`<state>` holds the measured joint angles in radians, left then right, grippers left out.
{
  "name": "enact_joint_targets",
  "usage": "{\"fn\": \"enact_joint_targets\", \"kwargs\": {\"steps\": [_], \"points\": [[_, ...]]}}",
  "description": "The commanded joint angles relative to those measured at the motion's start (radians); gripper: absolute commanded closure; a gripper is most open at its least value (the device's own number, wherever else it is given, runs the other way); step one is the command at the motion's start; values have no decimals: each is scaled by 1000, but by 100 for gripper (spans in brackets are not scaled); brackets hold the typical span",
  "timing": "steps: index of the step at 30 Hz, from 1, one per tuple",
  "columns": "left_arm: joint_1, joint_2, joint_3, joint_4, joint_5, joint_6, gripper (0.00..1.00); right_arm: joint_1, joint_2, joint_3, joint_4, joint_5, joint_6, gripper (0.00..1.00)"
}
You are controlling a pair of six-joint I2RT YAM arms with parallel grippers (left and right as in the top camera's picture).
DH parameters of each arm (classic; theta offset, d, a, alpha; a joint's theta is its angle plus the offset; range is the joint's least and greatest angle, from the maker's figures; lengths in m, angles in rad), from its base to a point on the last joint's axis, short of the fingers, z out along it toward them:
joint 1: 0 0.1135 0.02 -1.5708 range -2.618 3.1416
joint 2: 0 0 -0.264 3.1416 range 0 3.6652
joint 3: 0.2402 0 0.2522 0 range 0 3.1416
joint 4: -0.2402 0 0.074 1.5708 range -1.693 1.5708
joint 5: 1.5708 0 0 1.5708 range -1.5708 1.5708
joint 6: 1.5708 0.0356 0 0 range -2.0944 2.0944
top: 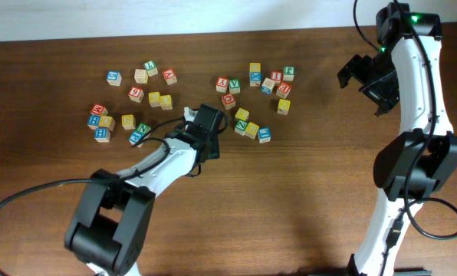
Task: Spell out RSS
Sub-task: 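Open the left gripper and retract it toward the left block cluster, then grasp a second yellow S block in the left cluster with the left gripper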
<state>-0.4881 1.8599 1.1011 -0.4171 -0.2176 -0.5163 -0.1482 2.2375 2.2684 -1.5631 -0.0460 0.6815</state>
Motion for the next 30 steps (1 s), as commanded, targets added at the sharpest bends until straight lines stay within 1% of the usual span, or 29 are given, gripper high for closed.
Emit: {"fn": "enact_joint_targets", "kwargs": {"steps": [1,5,7,9,10,14,16,18,21,23,24,25,26,27,30], "points": [[-2,-88,0,-9,-16,10,67,-3,-24,14,0,5,4,2],[0,-141,0,-18,-20,10,65,-3,-24,14,0,5,4,2],[2,-166,0,-21,-45,10,63,-3,-24,14,0,5,4,2],[22,-211,1,-27,-87,10,54,-3,-24,14,0,5,4,2],[37,-231,2,-29,-95,21,51,-3,-24,14,0,5,4,2],[174,-315,1,-42,-94,111,40,-3,-24,14,0,5,4,2],[269,-339,1,-48,-93,114,39,-3,-24,14,0,5,4,2],[383,-345,2,-49,-60,114,35,-3,-24,14,0,5,4,2],[496,-343,1,-48,29,114,35,-3,-24,14,0,5,4,2],[551,-341,1,-47,38,126,36,-3,-24,14,0,5,4,2],[576,-336,1,-40,38,161,36,-3,-24,14,0,5,4,2],[592,-328,1,-31,38,208,34,-3,-24,14,0,5,4,2],[601,-318,1,-24,38,248,29,-3,-24,14,0,5,4,2],[603,-312,1,-23,38,271,28,-3,-24,14,0,5,4,2],[600,-280,1,-13,51,417,27,-3,-24,14,0,5,4,2]]}}
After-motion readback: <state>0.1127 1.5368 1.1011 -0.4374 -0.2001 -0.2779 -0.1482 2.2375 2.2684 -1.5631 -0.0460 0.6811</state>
